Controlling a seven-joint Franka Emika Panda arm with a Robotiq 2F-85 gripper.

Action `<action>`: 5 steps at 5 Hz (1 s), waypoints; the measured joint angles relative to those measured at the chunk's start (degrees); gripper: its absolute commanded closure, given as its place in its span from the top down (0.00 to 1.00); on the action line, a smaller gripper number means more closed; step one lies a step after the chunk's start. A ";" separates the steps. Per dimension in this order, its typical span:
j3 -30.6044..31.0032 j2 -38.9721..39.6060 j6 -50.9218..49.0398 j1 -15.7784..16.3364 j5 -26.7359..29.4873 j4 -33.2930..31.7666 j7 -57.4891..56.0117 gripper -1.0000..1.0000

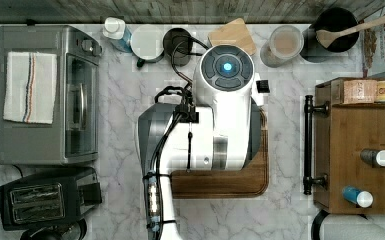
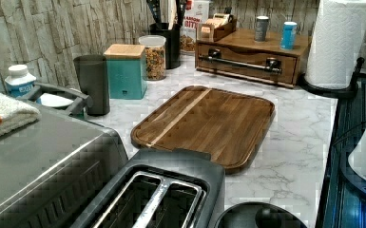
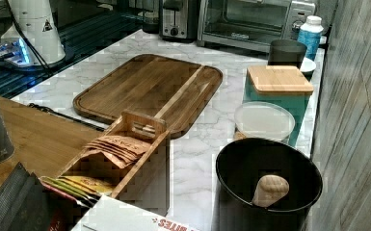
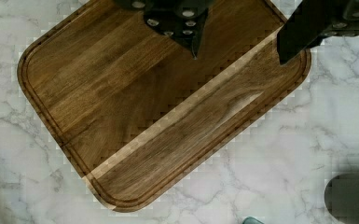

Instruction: Open the drawer.

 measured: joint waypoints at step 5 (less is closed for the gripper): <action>-1.13 -2.41 10.46 -0.19 -1.87 -10.85 -32.18 1.00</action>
